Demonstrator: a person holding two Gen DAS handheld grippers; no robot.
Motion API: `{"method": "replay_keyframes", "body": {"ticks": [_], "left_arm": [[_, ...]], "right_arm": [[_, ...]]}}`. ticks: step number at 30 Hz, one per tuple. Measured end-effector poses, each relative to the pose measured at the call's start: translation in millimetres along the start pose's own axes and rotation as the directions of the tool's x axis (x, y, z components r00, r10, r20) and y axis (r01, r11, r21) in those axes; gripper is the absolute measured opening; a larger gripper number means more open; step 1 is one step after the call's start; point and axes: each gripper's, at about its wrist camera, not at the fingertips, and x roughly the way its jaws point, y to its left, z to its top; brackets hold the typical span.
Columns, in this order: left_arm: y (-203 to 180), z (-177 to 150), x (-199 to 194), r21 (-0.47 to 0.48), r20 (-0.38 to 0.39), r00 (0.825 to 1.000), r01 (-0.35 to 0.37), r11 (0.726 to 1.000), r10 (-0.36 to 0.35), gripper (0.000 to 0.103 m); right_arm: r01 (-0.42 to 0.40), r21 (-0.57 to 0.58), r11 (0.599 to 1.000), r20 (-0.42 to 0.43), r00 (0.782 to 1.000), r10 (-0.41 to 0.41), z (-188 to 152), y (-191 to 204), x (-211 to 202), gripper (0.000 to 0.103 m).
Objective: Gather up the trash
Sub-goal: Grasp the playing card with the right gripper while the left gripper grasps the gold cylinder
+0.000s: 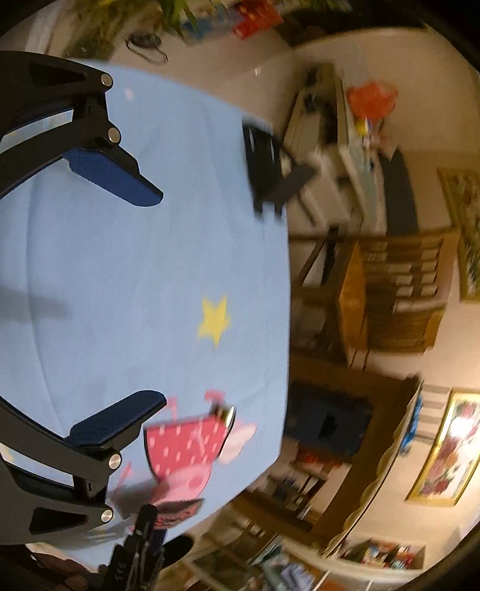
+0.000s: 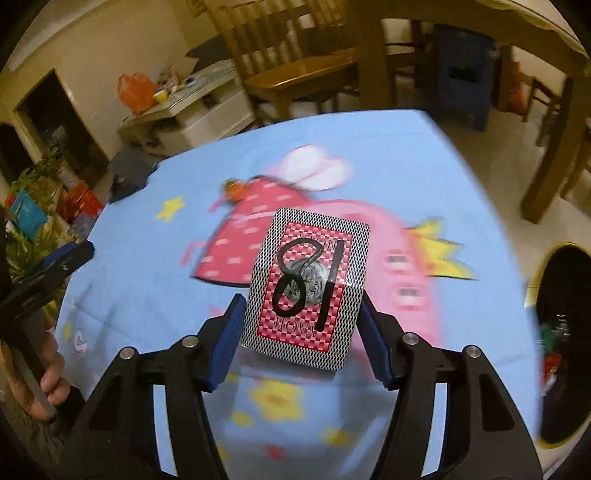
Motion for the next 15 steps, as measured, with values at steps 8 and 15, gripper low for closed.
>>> {"method": "replay_keyframes", "body": {"ticks": [8,15], "left_arm": [[-82,37,80,0.101,-0.107,0.991,0.092,0.991,-0.082,0.071],[-103,42,120,0.170,-0.144,0.986,0.113,0.979,-0.088,0.035]], "right_arm": [[-0.100,0.164,0.981,0.084,0.993,0.087,-13,-81,-23,0.059],[-0.154,0.154,0.976,0.156,0.979,0.130,-4,-95,-51,0.060]]}}
